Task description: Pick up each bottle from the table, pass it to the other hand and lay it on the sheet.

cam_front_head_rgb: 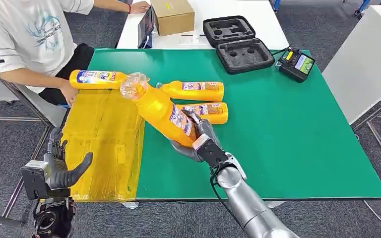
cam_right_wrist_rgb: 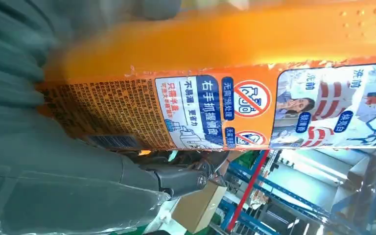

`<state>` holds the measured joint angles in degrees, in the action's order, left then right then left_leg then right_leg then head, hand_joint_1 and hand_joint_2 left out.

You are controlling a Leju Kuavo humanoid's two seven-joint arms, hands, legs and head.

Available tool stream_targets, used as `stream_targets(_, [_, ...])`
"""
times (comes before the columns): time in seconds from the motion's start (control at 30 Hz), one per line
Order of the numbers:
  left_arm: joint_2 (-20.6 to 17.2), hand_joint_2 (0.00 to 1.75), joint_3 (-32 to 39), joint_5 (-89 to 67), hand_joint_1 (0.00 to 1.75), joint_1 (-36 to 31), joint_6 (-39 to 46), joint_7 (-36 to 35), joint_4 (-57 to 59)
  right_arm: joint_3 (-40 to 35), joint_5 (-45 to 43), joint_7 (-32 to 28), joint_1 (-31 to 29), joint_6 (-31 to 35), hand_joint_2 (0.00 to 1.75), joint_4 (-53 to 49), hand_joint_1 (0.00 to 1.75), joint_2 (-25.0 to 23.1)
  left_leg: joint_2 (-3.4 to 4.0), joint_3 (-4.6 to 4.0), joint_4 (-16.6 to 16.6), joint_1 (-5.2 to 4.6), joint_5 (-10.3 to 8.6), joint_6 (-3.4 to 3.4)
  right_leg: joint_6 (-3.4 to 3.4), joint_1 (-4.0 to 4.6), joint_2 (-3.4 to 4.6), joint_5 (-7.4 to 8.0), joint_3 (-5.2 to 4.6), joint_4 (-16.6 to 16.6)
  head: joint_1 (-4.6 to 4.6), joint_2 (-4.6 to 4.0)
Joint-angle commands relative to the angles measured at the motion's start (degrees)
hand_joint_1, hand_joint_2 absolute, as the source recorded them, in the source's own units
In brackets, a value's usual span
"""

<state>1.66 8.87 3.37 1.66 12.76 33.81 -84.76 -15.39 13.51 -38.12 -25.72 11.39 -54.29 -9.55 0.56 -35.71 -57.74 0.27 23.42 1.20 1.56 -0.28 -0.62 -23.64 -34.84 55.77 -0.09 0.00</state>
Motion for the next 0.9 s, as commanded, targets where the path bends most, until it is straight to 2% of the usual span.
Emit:
stream_targets(0.03, [0.8,1.75,0.6,0.2,0.00,-1.1,0.0,-0.3,1.2,-0.6,-0.1,-0.2,-1.6,0.4,1.75,1.2,1.75,0.1,-0.05,0.23,0.0,0.01,0.09,-0.04,-0.03,0.00,0.02,-0.10,0.22,0.0,0.00,0.00])
stream_targets(0.4, [0.8,1.75,0.6,0.2,0.00,-1.1,0.0,-0.3,1.2,-0.6,-0.1,-0.2,-1.6,0.4,1.75,1.2,1.75,0.1,-0.03,0.06,0.0,0.00,0.02,-0.03,-0.01,0.00,0.01,-0.02,0.06,0.0,0.00,0.00])
stream_targets(0.7, [0.8,1.75,0.6,0.2,0.00,-1.1,0.0,-0.3,1.2,-0.6,-0.1,-0.2,-1.6,0.4,1.75,1.2,1.75,0.1,-0.05,0.27,0.0,0.01,0.11,-0.06,-0.03,0.00,0.04,-0.12,0.26,0.0,0.00,0.00])
stream_targets(0.73, [-4.9,1.75,-8.2,14.6,0.00,-3.7,-14.4,-12.5,5.7,-4.3,0.1,7.5,1.6,-11.9,1.75,4.8,1.75,-1.8,-0.04,0.20,0.0,0.01,0.07,-0.05,-0.02,0.00,0.03,-0.08,0.19,0.0,0.00,0.00])
stream_targets(0.77, [-3.8,1.75,-10.5,18.1,0.00,-6.9,-27.7,-11.6,9.9,-6.7,2.0,2.1,4.1,-6.3,1.75,10.5,1.75,-5.0,-0.06,0.26,0.0,0.01,0.12,-0.06,-0.03,0.00,0.03,-0.12,0.25,0.0,0.00,0.00])
stream_targets(0.8, [-3.4,1.75,-12.1,17.6,0.00,-8.5,-26.7,-10.4,12.1,-8.1,1.7,-1.9,4.2,-2.8,1.75,15.9,1.75,-7.0,-0.16,0.54,0.1,0.04,0.15,-0.12,-0.09,0.02,-0.04,-0.19,0.53,-0.1,0.00,0.00])
stream_targets(0.87, [-3.1,1.75,-12.4,17.5,0.00,-8.9,-26.4,-10.2,12.5,-8.7,1.8,-1.9,4.9,-1.8,1.75,15.8,1.75,-7.5,-0.46,0.78,0.4,0.11,0.04,-0.19,-0.15,0.09,-0.32,-0.19,0.86,-0.3,-0.02,0.00])
stream_targets(0.9, [-3.1,1.75,-12.4,17.5,0.00,-8.9,-26.4,-10.2,12.5,-8.7,1.8,-1.9,4.9,-1.8,1.75,15.8,1.75,-7.5,-0.27,0.48,0.2,0.08,0.00,-0.10,-0.09,0.07,-0.22,-0.10,0.45,-0.2,0.04,0.00])
